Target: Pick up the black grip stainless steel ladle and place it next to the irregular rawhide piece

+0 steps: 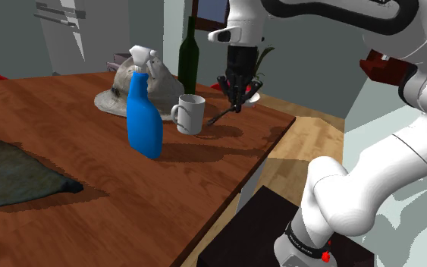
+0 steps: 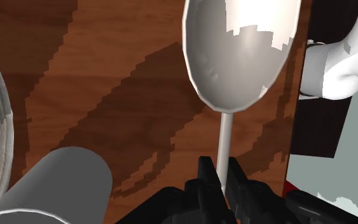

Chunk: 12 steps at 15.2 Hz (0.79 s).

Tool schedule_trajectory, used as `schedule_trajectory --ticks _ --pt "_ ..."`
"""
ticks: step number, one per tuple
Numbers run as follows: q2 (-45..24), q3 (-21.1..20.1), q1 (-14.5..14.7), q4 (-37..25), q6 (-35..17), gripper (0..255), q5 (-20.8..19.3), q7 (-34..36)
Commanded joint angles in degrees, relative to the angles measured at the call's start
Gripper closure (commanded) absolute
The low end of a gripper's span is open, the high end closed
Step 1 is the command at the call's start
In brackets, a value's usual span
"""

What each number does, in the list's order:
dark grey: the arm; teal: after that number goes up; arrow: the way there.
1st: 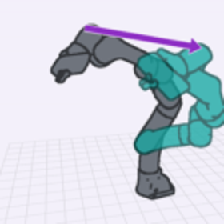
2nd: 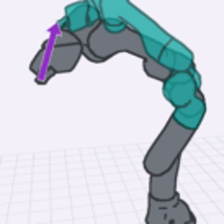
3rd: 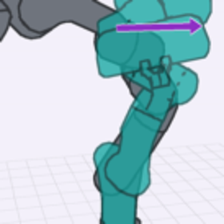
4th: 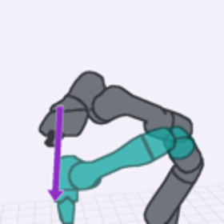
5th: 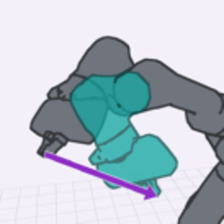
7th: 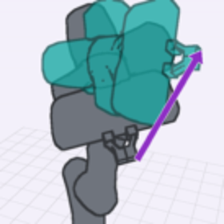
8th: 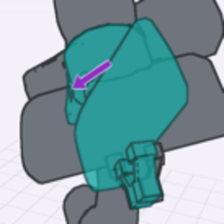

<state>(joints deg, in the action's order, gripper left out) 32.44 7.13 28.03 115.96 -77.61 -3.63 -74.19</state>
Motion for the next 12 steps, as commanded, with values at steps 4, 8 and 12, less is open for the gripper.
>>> schedule_trajectory --ticks 4,8,12 --pt "-2.31 -1.0 0.49 -4.84 2.61 255 0.86 1.18" --pt "-6.82 -4.44 1.96 -8.3 1.64 255 3.31 5.95" --pt "-12.07 -7.67 3.43 -12.87 0.9 255 5.17 10.6"
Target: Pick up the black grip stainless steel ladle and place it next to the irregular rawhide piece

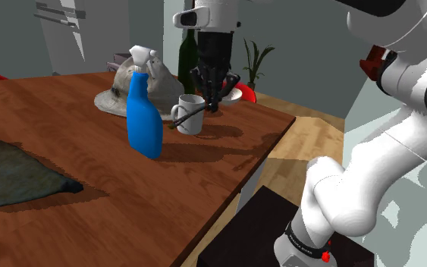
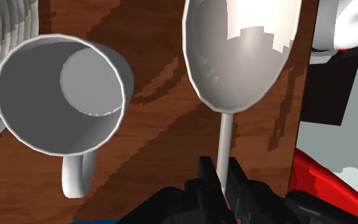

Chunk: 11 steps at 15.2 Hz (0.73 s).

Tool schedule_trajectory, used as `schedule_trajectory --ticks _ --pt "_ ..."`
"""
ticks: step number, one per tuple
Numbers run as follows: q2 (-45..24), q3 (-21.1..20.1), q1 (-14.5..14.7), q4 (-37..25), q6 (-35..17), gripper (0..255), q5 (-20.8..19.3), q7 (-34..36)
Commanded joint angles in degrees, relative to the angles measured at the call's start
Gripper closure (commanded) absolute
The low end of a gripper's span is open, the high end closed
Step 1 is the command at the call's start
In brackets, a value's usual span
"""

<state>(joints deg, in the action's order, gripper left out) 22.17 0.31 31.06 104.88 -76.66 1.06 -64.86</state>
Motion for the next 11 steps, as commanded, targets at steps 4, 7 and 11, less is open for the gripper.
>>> schedule_trajectory --ticks 4,7,11 --pt "-7.8 -3.85 1.9 -7.6 -0.39 255 1.65 5.87" --pt "-12.84 -5.95 3.11 -12.89 -0.28 255 2.04 9.31" --pt "-20.42 -8.54 4.98 -21.5 0.6 255 1.83 13.88"
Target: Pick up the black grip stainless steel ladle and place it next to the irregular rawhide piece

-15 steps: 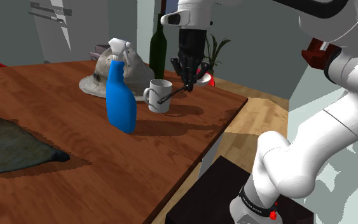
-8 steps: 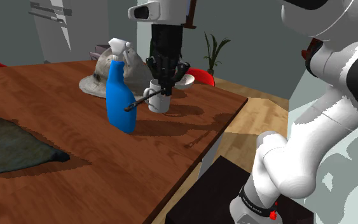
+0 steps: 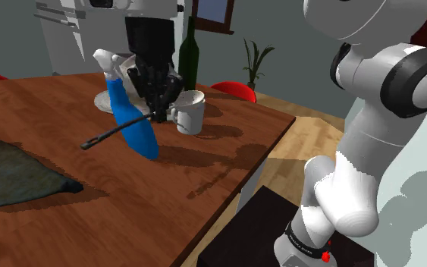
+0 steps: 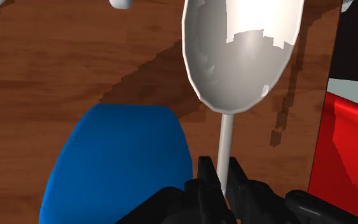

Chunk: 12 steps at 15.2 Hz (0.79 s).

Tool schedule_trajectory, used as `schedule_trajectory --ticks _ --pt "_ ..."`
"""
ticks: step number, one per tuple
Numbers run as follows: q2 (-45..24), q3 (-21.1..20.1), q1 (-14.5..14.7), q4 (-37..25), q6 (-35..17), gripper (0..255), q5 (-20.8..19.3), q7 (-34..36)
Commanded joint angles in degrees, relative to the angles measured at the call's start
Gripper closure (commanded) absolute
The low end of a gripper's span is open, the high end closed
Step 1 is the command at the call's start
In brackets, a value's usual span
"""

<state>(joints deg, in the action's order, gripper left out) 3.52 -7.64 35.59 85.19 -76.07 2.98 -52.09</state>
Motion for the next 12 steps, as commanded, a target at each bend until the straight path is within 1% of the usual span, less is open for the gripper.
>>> schedule_trajectory --ticks 1,4,12 --pt "-3.85 -1.19 0.99 -4.31 0.39 255 -0.28 2.25" --pt "-10.72 -2.83 2.9 -12.98 2.14 255 -1.21 5.64" --pt "-7.54 -2.58 2.59 -2.39 -5.3 255 -0.71 4.94"
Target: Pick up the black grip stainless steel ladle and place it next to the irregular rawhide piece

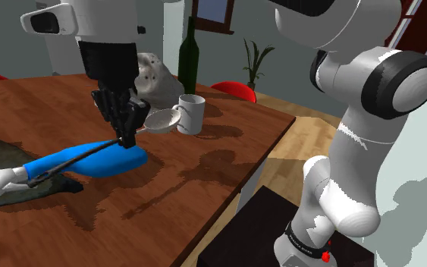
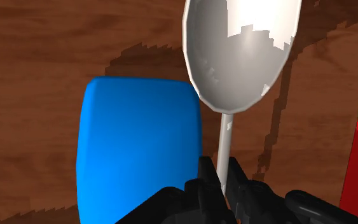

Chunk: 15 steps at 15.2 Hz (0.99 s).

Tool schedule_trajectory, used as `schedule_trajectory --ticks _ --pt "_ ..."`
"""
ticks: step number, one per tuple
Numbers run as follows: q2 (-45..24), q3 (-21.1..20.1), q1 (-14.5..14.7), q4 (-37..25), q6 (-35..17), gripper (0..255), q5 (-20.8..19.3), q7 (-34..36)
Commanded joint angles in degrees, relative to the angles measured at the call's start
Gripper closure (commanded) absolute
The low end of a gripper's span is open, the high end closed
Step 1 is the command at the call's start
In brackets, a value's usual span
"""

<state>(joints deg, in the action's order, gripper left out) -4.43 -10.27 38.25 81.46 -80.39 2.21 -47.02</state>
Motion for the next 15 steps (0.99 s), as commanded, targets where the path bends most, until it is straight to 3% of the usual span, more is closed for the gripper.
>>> schedule_trajectory --ticks 1,11,15 --pt "0.7 0.06 -0.09 2.51 -1.85 255 0.1 -0.21" --pt "2.59 0.14 -0.25 12.61 -10.07 255 0.4 -0.79" --pt "2.59 0.08 -0.3 12.61 -10.07 255 0.4 -0.79"
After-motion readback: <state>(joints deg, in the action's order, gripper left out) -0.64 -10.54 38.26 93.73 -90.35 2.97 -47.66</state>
